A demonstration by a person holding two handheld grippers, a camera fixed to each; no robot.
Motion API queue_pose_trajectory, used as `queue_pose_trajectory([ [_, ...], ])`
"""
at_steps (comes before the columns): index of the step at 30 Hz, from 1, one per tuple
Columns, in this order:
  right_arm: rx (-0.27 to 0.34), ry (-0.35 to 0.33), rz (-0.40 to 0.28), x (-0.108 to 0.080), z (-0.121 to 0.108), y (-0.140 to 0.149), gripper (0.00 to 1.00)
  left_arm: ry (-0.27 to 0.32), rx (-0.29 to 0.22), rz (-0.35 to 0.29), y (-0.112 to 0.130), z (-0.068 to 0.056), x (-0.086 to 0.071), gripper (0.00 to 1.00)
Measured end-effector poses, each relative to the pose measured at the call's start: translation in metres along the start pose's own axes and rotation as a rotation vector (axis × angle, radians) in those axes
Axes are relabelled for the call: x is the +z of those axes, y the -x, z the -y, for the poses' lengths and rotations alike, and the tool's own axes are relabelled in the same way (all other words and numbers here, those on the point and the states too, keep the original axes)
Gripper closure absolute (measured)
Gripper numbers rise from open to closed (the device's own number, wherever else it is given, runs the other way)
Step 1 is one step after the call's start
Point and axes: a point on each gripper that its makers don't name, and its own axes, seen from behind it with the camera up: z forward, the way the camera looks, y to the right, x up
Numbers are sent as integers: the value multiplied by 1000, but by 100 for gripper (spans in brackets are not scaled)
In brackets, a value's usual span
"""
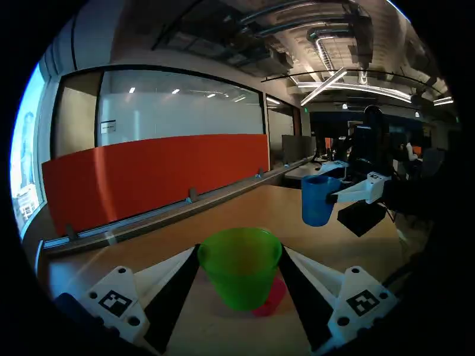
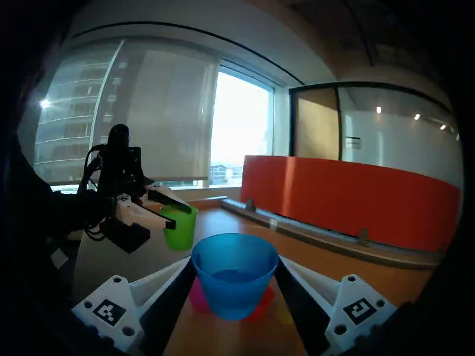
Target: Pour water
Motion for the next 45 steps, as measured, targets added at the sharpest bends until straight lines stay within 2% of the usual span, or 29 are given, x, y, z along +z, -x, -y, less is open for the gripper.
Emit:
queue_pose_trajectory([
  [11,-31,-3,-10,5,0,-8,9,26,2,-29,-1,-13,1,10],
  [18,-74,-16,-15,8,3,-19,9,31,11,-43,2,-21,3,10],
  [30,-145,-27,-16,13,2,-35,9,65,13,-70,4,-41,2,10],
  [45,-308,-37,-11,17,5,-53,9,99,11,-75,11,-60,8,10],
])
